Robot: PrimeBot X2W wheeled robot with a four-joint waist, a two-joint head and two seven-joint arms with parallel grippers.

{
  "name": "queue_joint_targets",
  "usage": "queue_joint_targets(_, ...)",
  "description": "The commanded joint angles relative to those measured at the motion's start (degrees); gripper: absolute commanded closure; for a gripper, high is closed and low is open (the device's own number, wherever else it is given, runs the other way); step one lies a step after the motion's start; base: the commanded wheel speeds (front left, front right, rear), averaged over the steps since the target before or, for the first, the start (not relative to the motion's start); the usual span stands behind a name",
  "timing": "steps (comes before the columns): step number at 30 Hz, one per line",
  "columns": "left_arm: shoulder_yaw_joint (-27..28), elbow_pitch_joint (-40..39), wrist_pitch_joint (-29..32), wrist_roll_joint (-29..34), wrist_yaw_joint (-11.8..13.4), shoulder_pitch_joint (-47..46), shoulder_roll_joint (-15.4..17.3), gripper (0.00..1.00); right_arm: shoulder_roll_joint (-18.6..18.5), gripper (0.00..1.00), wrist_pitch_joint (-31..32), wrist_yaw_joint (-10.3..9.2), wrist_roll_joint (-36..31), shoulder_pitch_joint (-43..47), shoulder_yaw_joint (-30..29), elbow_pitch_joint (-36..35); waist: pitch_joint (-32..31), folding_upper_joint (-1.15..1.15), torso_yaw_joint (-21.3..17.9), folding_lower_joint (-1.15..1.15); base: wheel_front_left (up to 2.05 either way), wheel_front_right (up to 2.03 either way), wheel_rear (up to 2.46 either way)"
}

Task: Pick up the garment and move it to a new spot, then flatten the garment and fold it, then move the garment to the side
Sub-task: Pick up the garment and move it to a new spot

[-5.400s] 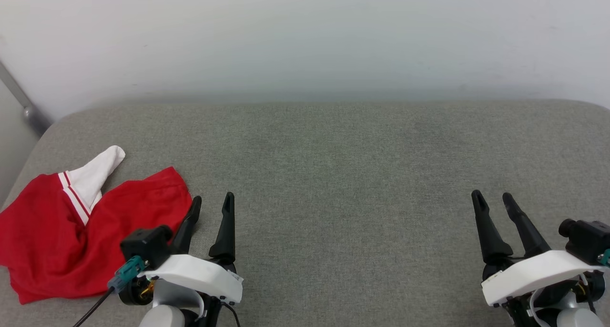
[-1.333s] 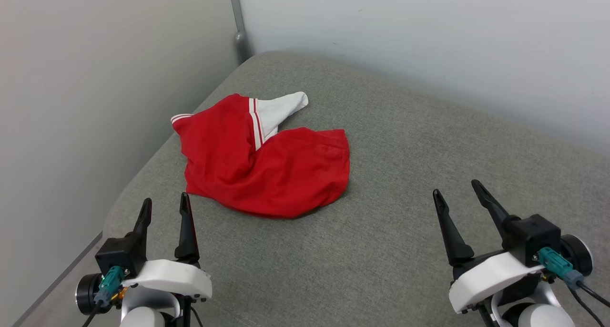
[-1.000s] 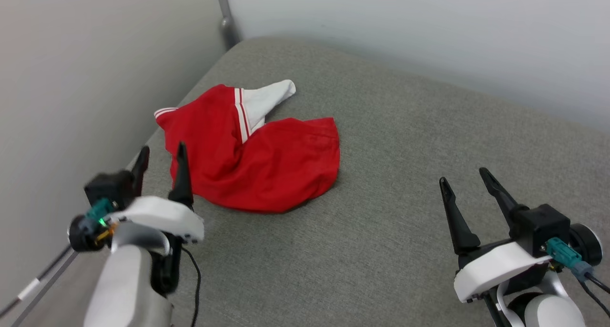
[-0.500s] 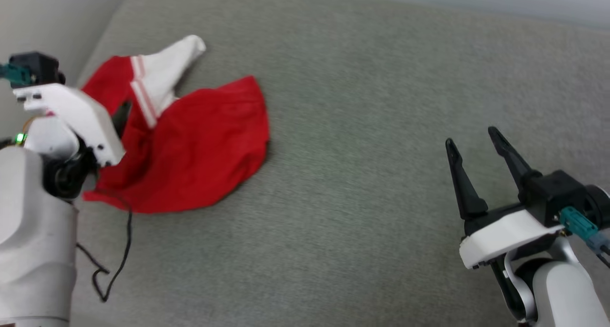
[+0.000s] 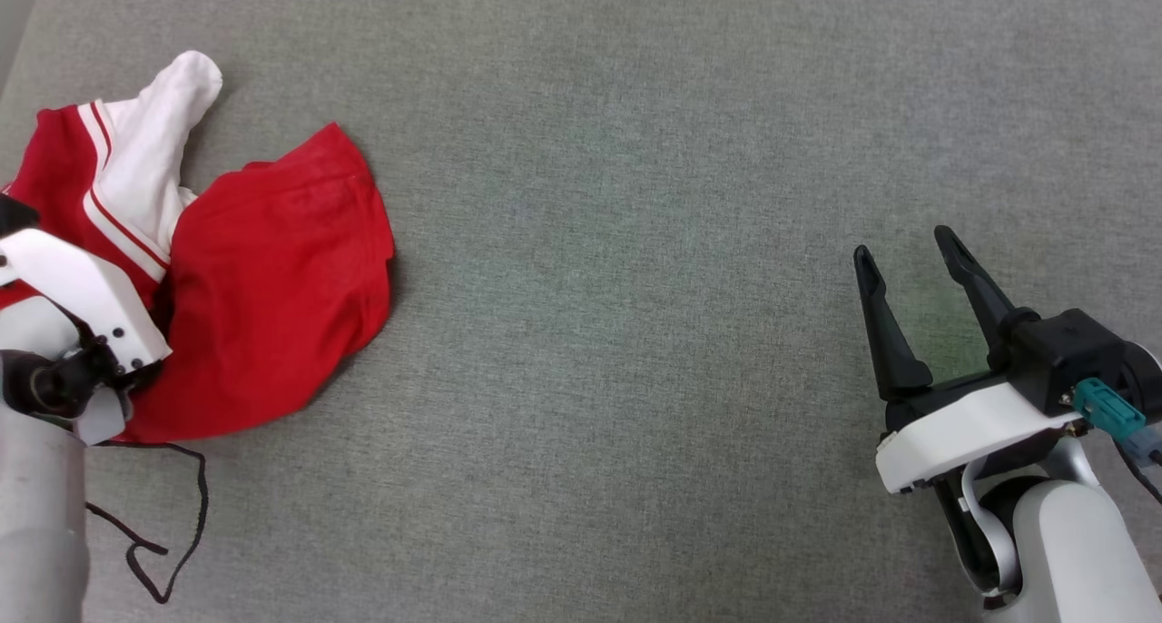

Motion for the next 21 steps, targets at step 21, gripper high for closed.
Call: queue_joint_targets(21,-7.3,-3.7,-32.6,12.4,0.3,-6.5,1.5,1.0,2.0,0.0,-1.1,-0.02,1.7,5.6,-2.7,2.9,-18.0,0.0,1.8,0.0,0.0,0.0,0.0)
